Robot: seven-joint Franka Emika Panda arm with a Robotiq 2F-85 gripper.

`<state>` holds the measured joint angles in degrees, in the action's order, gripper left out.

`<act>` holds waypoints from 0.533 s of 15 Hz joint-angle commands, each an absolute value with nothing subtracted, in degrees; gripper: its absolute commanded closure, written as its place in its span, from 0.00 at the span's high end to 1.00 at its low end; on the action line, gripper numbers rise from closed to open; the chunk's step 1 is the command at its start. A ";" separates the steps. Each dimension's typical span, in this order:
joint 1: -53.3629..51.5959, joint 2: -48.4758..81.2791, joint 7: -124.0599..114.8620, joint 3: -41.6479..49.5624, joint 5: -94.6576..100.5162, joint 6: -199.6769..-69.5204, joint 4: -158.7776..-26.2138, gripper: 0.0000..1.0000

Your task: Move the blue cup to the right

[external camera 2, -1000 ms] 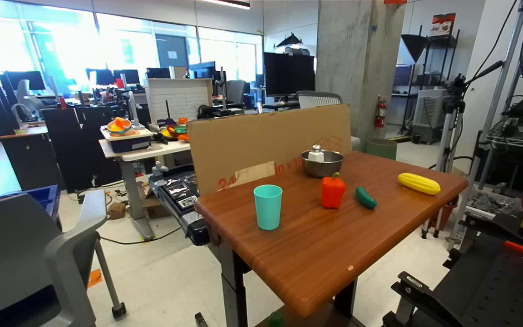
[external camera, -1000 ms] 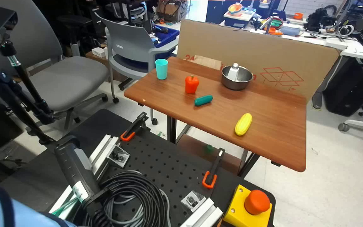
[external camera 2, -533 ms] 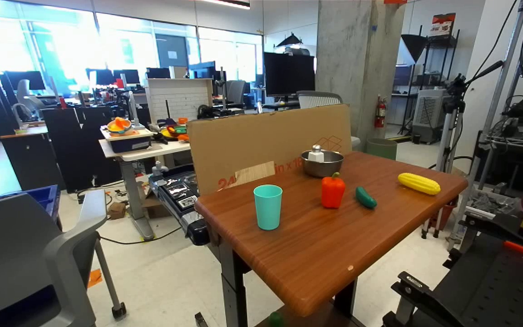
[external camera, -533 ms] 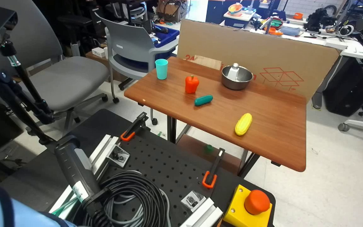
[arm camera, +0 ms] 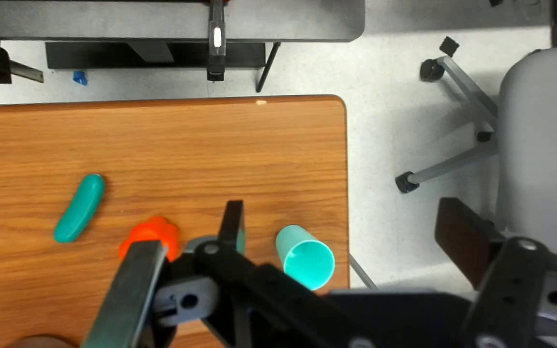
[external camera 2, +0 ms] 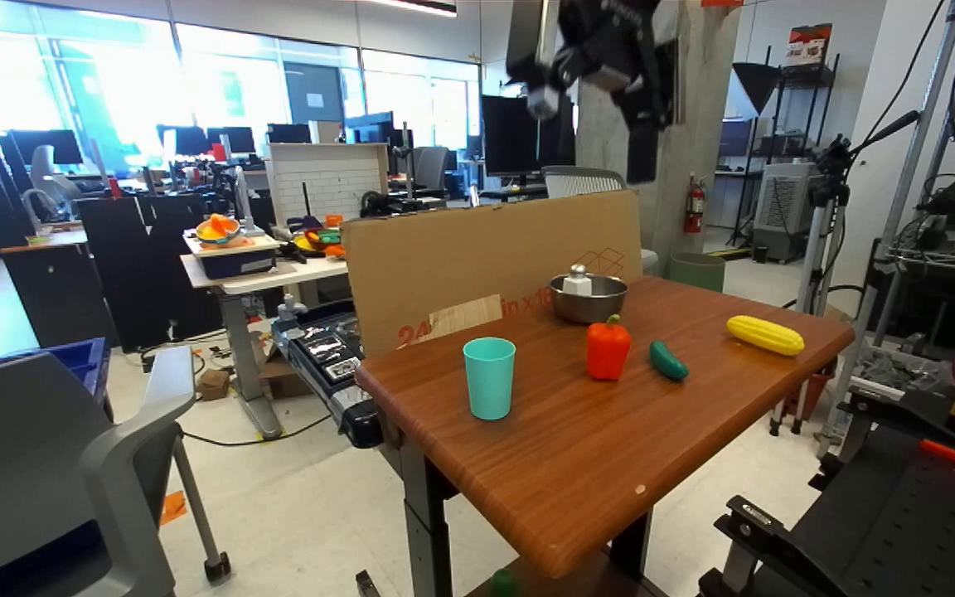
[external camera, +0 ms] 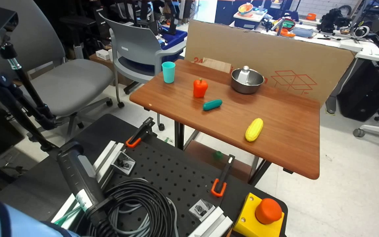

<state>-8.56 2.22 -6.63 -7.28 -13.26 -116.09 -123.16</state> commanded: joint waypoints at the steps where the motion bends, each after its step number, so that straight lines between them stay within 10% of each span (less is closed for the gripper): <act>1: -8.95 15.83 -10.34 -7.47 -9.44 -114.96 -112.89 1.00; 8: -11.81 30.96 -13.90 -6.85 -6.82 -111.88 -99.56 1.00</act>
